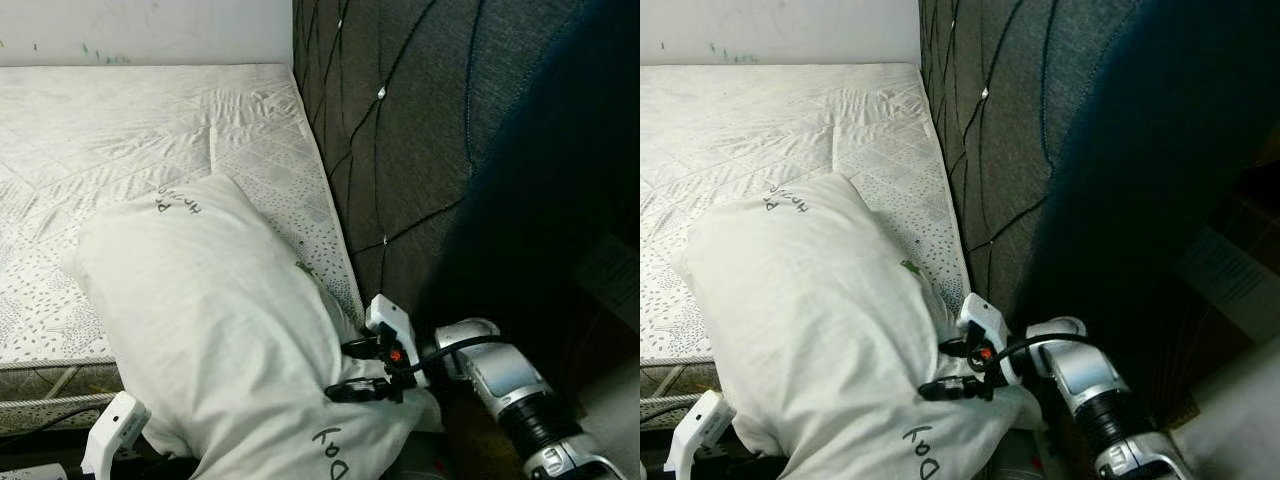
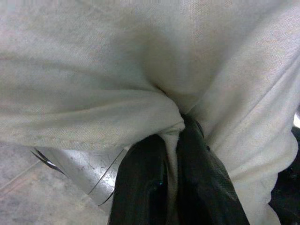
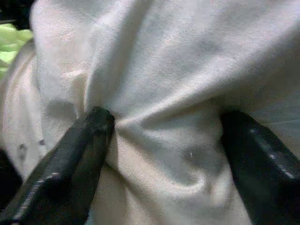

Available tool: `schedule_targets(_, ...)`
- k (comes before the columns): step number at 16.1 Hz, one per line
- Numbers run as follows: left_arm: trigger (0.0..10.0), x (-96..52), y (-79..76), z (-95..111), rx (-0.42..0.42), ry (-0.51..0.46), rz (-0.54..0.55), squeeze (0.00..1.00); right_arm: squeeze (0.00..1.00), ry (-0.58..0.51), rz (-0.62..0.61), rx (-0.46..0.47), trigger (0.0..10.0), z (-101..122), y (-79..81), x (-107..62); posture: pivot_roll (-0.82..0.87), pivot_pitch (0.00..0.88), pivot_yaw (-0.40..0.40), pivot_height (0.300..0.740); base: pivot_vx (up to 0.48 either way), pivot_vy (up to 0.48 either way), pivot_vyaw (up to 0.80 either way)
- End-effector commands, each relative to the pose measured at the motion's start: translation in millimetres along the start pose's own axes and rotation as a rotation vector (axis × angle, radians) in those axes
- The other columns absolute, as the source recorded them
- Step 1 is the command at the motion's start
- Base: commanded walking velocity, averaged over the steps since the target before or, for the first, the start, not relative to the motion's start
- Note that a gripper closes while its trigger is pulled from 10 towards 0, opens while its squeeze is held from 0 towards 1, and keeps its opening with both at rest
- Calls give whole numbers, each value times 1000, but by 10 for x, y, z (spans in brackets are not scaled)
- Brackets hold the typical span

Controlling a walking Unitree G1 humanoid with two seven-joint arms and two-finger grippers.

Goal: Clean up the room

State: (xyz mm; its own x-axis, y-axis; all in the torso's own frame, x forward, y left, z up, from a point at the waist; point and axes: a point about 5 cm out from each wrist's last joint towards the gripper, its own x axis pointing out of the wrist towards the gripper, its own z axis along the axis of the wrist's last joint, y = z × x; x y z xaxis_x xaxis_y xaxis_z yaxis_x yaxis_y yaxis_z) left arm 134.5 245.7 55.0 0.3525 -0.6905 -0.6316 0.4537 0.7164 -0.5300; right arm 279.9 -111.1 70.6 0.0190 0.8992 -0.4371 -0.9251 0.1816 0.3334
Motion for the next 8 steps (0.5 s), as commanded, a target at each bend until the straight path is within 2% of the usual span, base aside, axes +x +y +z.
schedule_targets(1, 0, 68, -65, -139, -30, 68, -69, 0, 0, -24, -88, -24, 10000, 40, -75, 86, -64, 0, -37, 570, 0, 0, 0)
schedule_targets(2, 0, 72, -64, -142, -29, 69, -68, 0, 0, -79, -174, -37, 10000, 136, -162, 63, -64, 0, -37, 570, 0, 0, 0)
schedule_targets(3, 0, 79, -56, -147, -28, 69, -65, 0, 0, -246, -301, -39, 10000, 425, -292, 0, -67, 0, -40, 570, 0, 0, 0)
schedule_targets(5, 0, 98, -44, -143, -22, 65, -54, 0, 0, -339, -452, -22, 10000, 632, -426, -76, -67, 0, -40, 570, 0, 0, 0)
schedule_targets(6, 0, 111, -51, -143, -20, 64, -57, 0, 631, -333, -467, -39, 10000, 660, -433, -64, -63, 0, -43, 570, 0, 0, 0)
schedule_targets(7, 0, 127, -65, -146, -20, 63, -62, 0, 1000, -278, -522, -91, 10000, 652, -459, -10, -59, 0, -44, 570, 0, 0, 0)
schedule_targets(8, 0, 129, -67, -150, -19, 63, -63, 0, 1000, -241, -517, -112, 10000, 637, -454, 49, -59, 0, -44, 570, 0, 0, 0)
